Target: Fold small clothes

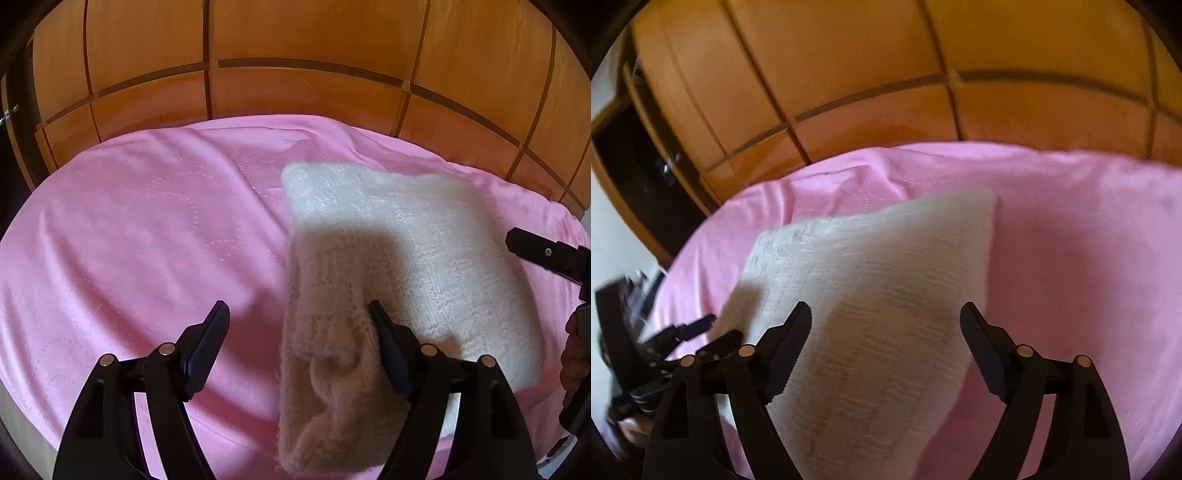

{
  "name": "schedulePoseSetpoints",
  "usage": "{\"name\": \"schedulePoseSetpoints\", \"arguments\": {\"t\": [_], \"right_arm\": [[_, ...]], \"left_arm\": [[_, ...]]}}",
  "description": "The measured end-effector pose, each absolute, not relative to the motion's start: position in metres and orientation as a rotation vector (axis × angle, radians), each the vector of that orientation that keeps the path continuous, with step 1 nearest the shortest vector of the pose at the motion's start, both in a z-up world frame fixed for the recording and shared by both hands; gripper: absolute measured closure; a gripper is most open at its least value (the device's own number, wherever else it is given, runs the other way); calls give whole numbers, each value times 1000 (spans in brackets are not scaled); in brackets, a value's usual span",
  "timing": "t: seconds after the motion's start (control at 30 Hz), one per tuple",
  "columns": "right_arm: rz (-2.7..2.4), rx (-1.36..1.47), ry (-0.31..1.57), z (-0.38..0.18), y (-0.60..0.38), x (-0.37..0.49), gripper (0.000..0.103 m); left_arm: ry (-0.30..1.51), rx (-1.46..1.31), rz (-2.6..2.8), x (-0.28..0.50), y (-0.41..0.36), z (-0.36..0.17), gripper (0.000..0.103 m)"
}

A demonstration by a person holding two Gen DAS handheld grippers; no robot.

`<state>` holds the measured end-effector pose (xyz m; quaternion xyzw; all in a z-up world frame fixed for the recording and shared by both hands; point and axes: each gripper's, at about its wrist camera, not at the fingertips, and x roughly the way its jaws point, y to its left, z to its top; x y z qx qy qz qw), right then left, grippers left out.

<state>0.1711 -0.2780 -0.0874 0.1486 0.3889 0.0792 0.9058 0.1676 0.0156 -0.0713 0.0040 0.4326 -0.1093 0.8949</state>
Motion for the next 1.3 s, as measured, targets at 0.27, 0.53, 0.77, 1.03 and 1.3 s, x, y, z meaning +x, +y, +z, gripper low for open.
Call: {"name": "schedulePoseSetpoints", "arguments": {"t": [0.27, 0.53, 0.77, 1.03, 1.3], "right_arm": [[233, 502, 851, -118, -300, 185, 15], [331, 611, 891, -140, -305, 193, 10], [413, 661, 928, -153, -288, 205, 7], [400, 549, 877, -123, -261, 193, 48], [366, 490, 694, -61, -289, 132, 52]], "left_arm": [[897, 25, -271, 172, 17, -78, 26], [903, -41, -390, 182, 31, -93, 27], [996, -331, -605, 198, 55, -123, 59], [993, -532, -732, 194, 68, -131, 77], [951, -439, -914, 183, -14, -86, 77]]}}
